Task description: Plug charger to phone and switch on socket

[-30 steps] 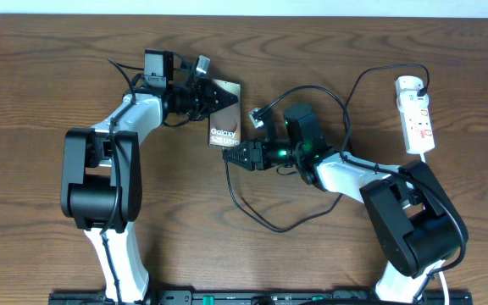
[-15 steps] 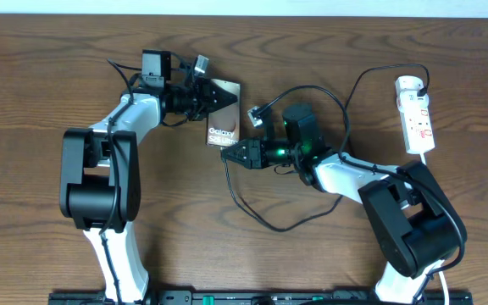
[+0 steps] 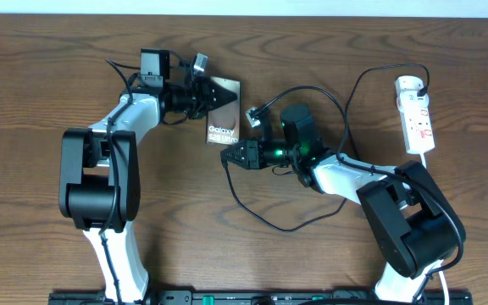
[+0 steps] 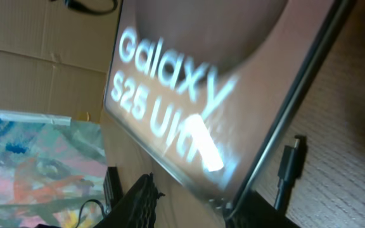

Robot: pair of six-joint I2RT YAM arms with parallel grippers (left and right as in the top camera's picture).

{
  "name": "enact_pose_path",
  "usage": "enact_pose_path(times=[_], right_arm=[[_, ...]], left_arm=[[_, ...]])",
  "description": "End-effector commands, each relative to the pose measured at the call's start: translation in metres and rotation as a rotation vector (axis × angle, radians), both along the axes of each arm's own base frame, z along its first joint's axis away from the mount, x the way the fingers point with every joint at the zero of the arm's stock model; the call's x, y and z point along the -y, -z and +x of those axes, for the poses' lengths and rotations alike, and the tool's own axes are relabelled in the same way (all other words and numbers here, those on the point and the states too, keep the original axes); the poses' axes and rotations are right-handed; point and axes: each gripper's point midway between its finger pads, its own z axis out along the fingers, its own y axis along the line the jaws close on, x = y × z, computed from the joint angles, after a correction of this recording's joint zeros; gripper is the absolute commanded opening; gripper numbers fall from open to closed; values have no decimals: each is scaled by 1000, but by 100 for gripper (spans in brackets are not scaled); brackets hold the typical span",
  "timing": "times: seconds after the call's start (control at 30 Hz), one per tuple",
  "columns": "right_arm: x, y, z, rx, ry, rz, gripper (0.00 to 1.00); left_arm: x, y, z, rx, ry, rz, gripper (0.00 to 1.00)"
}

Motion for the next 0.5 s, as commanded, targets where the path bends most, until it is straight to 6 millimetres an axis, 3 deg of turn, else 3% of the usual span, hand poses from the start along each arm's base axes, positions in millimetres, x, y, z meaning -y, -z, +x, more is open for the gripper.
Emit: enact_pose_path(times=[0.0,0.23,0.47], right_arm=[[-7,-4,-7,15,-52,4,33],[5,16,13,50,-19,-331,38],[6,7,36,213,31,-584,40]], left_arm=[[-16,-15,14,28,-46,-36,8],[-80,-39,46,48,-199,-111,8],[-118,-59,49,-8,-246,-218,7]])
